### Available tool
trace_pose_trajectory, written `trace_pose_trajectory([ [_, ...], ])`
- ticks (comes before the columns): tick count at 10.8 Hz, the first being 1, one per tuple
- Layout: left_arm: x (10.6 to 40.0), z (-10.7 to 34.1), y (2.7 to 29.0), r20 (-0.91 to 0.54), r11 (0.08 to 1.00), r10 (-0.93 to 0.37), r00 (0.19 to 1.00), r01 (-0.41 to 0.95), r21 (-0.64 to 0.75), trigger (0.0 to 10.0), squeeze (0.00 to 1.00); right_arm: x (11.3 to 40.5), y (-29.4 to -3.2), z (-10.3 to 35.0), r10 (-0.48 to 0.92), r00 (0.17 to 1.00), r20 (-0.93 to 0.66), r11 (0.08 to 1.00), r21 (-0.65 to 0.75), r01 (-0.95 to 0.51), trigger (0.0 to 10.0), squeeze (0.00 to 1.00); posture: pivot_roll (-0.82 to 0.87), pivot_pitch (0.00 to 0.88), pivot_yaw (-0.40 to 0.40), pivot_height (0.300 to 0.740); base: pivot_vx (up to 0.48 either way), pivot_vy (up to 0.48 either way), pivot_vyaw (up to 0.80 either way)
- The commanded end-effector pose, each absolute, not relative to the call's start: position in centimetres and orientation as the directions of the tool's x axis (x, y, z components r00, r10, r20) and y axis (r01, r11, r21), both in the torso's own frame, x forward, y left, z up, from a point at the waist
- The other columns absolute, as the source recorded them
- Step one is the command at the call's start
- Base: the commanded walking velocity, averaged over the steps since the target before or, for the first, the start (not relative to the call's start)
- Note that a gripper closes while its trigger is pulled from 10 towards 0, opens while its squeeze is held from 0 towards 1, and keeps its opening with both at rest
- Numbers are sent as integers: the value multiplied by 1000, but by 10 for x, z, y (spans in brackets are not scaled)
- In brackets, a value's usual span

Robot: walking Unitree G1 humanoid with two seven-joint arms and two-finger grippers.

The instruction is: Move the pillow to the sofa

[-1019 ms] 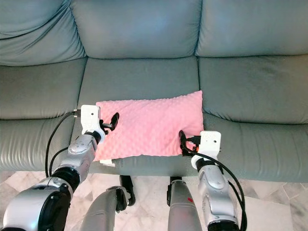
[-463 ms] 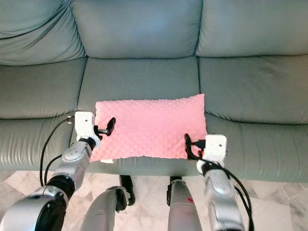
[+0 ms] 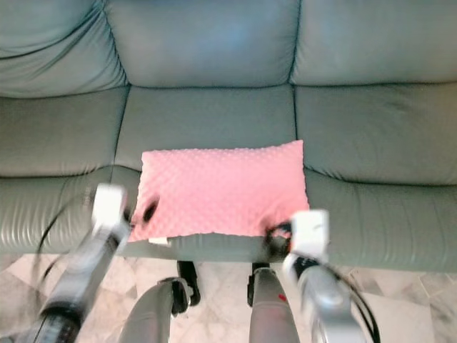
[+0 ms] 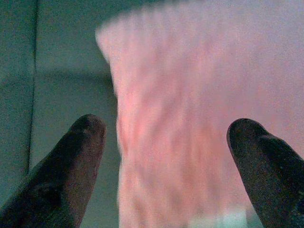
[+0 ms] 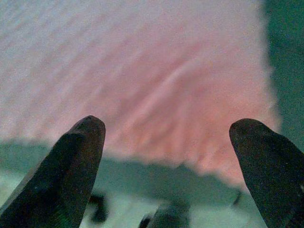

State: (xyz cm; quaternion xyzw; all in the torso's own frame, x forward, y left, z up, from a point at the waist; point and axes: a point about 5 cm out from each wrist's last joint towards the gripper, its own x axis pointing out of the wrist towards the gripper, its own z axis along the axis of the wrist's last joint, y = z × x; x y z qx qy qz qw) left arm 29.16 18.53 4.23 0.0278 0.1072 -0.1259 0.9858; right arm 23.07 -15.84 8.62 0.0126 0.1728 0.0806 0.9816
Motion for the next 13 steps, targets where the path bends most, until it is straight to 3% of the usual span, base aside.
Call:
trace_pose_trajectory([
  [1, 271, 33, 191, -307, 954, -281, 909, 299, 9, 10000, 0, 214, -149, 84, 221, 872, -437, 975, 118, -188, 10000, 996, -218, 435, 120, 740, 0, 0, 0],
  [2, 253, 31, 191, -395, 928, -349, 850, 372, -19, 10000, 0, 204, -141, 83, 289, 813, -506, 957, 187, -223, 10000, 600, -215, 424, 120, 740, 0, 0, 0],
  [3, 241, 29, 187, -482, 895, -425, 767, 434, -98, 10000, 0, 199, -134, 78, 348, 769, -535, 936, 244, -254, 10000, 0, -209, 416, 119, 740, 0, 0, 0],
  [4, 237, 28, 183, -509, 877, -461, 727, 459, -139, 10000, 0, 198, -133, 73, 357, 748, -560, 933, 255, -255, 10000, 0, -195, 410, 121, 740, 0, 0, 0],
  [5, 236, 20, 170, -591, 829, -522, 615, 529, -182, 10000, 0, 203, -133, 57, 366, 714, -597, 931, 233, -282, 10000, 0, -187, 405, 121, 740, 0, 0, 0],
  [7, 235, 17, 154, -655, 797, -547, 520, 563, -218, 10000, 0, 210, -143, 43, 296, 701, -649, 951, 137, -275, 10000, 0, -199, 407, 124, 740, 0, 0, 0],
  [8, 229, 14, 144, -690, 744, -585, 427, 622, -245, 10000, 0, 214, -150, 34, 266, 693, -670, 956, 91, -279, 10000, 0, -197, 408, 126, 740, 0, 0, 0],
  [11, 228, -3, 127, -733, 689, -582, 352, 693, -213, 10000, 0, 224, -164, 23, 230, 711, -664, 959, 31, -281, 10000, 0, -203, 430, 126, 740, 0, 0, 0],
  [13, 237, -11, 122, -741, 707, -536, 405, 695, -132, 10000, 0, 234, -169, 21, 224, 738, -637, 960, 12, -281, 10000, 0, -205, 440, 125, 740, 0, 0, 0],
])
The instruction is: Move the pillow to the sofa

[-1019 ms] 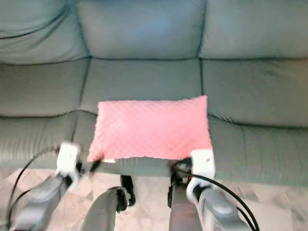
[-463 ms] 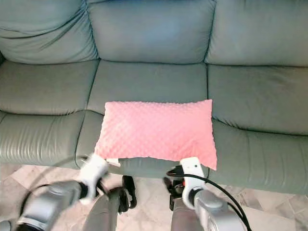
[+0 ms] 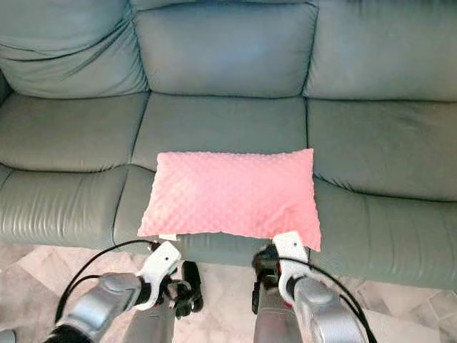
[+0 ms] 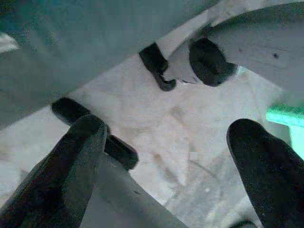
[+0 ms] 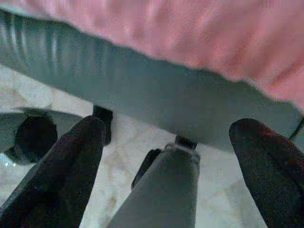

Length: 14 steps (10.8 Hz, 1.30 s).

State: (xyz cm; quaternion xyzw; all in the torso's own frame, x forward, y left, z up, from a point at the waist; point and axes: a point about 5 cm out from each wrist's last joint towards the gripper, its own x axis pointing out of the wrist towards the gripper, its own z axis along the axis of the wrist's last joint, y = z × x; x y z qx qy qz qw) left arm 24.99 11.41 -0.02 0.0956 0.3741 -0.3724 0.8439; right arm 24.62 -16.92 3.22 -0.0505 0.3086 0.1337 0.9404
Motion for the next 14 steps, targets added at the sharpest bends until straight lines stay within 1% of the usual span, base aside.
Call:
trace_pose_trajectory([
  [1, 241, -13, 121, -740, 727, -511, 437, 679, -102, 10000, 0, 237, -169, 20, 229, 746, -625, 957, 6, -289, 10000, 0, -200, 442, 122, 740, 0, 0, 0],
  [3, 262, -12, 118, -687, 816, -442, 576, 576, -43, 10000, 0, 249, -175, 17, 215, 795, -567, 959, -33, -283, 10000, 0, -212, 451, 116, 740, 0, 0, 0],
  [4, 271, -9, 115, -650, 840, -419, 634, 542, -14, 10000, 0, 255, -177, 17, 205, 815, -541, 962, -41, -269, 10000, 0, -210, 451, 117, 740, 0, 0, 0],
  [6, 278, -11, 112, -636, 872, -386, 668, 489, -16, 10000, 0, 259, -174, 14, 216, 825, -522, 961, -38, -275, 10000, 0, -218, 452, 117, 740, 0, 0, 0],
  [7, 283, -10, 111, -620, 887, -356, 699, 462, 11, 10000, 0, 261, -172, 14, 226, 835, -501, 959, -35, -281, 10000, 0, -222, 455, 118, 740, 0, 0, 0],
  [8, 291, -5, 111, -596, 916, -309, 741, 400, 23, 10000, 0, 262, -172, 12, 224, 851, -475, 959, -46, -278, 10000, 0, -221, 455, 117, 740, 0, 0, 0],
  [9, 294, -4, 112, -589, 923, -297, 752, 385, 27, 10000, 0, 263, -173, 11, 221, 856, -468, 959, -53, -277, 10000, 0, -216, 461, 121, 740, 0, 0, 0],
  [10, 299, -1, 116, -573, 942, -252, 780, 332, 39, 10000, 0, 267, -175, 10, 207, 869, -450, 964, -57, -260, 10000, 0, -213, 464, 121, 740, 0, 0, 0],
  [11, 301, 1, 118, -564, 947, -231, 792, 317, 57, 10000, 0, 270, -175, 11, 205, 875, -439, 967, -47, -250, 10000, 0, -211, 466, 122, 740, 0, 0, 0],
  [12, 304, 3, 118, -551, 957, -217, 805, 287, 42, 10000, 0, 273, -176, 12, 200, 883, -425, 965, -68, -252, 10000, 0, -209, 467, 122, 740, 0, 0, 0],
  [13, 305, 3, 119, -549, 958, -210, 809, 283, 50, 10000, 0, 276, -179, 13, 179, 895, -409, 966, -97, -238, 10000, 0, -207, 468, 123, 740, 0, 0, 0],
  [14, 306, 3, 121, -548, 962, -187, 816, 266, 67, 10000, 0, 280, -182, 14, 165, 905, -392, 971, -95, -218, 10000, 0, -209, 469, 123, 740, 0, 0, 0],
])
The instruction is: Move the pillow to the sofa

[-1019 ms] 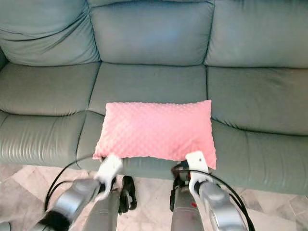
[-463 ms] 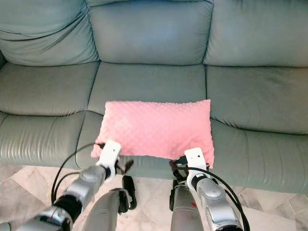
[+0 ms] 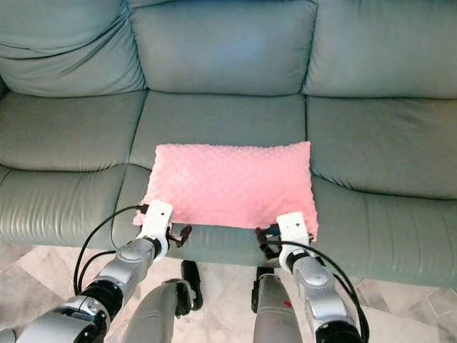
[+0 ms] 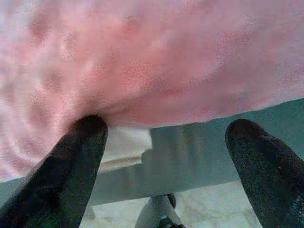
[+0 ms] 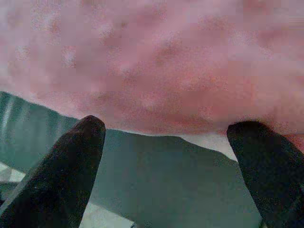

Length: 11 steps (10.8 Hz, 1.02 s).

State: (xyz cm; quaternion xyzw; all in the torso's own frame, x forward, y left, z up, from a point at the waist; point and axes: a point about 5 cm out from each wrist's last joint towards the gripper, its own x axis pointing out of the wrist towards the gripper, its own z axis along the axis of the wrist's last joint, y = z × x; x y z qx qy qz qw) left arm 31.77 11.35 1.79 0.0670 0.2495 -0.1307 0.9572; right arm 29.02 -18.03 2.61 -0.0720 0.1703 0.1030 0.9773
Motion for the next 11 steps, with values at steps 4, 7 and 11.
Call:
trace_pose_trajectory([
  [4, 314, 10, 134, -516, 976, -108, 849, 189, 107, 10000, 0, 288, -181, 16, 161, 923, -350, 978, -70, -197, 10000, 0, -204, 475, 124, 740, 0, 0, 0],
  [7, 323, 21, 146, -483, 984, -36, 875, 114, 134, 10000, 0, 296, -172, 20, 192, 926, -324, 975, -48, -219, 10000, 0, -207, 480, 124, 740, 0, 0, 0],
  [11, 327, 25, 150, -473, 986, 2, 881, 78, 151, 10000, 0, 302, -162, 23, 216, 929, -300, 972, -26, -235, 10000, 0, -206, 484, 122, 740, 0, 0, 0],
])
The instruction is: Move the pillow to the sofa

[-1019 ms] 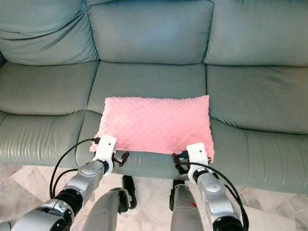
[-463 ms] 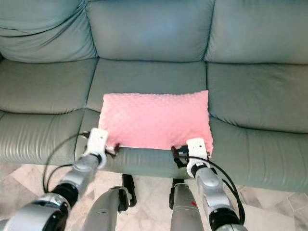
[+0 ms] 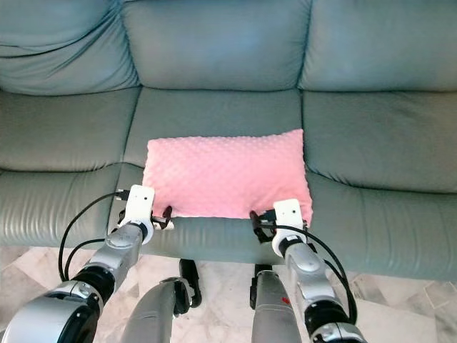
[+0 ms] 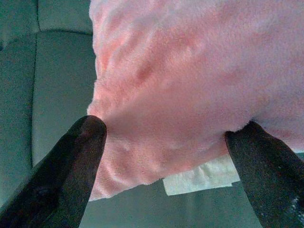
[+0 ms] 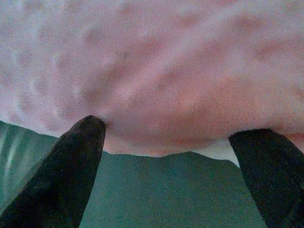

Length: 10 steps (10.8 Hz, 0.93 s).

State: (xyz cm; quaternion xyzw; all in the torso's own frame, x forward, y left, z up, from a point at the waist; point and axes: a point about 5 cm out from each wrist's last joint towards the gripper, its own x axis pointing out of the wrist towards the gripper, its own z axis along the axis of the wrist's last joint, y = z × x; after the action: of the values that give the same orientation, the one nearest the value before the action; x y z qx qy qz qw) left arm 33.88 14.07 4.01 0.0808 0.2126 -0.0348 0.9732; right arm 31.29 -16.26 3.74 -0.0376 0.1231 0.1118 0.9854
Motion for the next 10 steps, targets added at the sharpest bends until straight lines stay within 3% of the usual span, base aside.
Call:
trace_pose_trajectory([
  [1, 329, 26, 151, -470, 985, 9, 883, 73, 156, 10000, 0, 303, -158, 23, 222, 929, -297, 970, -26, -240, 10000, 0, -206, 485, 122, 740, 0, 0, 0],
  [6, 330, 28, 153, -463, 982, 38, 885, 52, 181, 10000, 0, 309, -133, 28, 275, 923, -270, 960, 17, -281, 10000, 0, -202, 486, 121, 740, 0, 0, 0],
  [8, 331, 29, 152, -449, 976, 49, 892, 53, 210, 10000, 0, 306, -138, 25, 271, 924, -270, 962, 82, -259, 10000, 0, -204, 483, 118, 740, 0, 0, 0],
  [10, 332, 30, 152, -446, 976, 49, 894, 52, 211, 10000, 0, 304, -143, 22, 239, 929, -284, 971, 44, -237, 10000, 0, -199, 476, 119, 740, 0, 0, 0],
])
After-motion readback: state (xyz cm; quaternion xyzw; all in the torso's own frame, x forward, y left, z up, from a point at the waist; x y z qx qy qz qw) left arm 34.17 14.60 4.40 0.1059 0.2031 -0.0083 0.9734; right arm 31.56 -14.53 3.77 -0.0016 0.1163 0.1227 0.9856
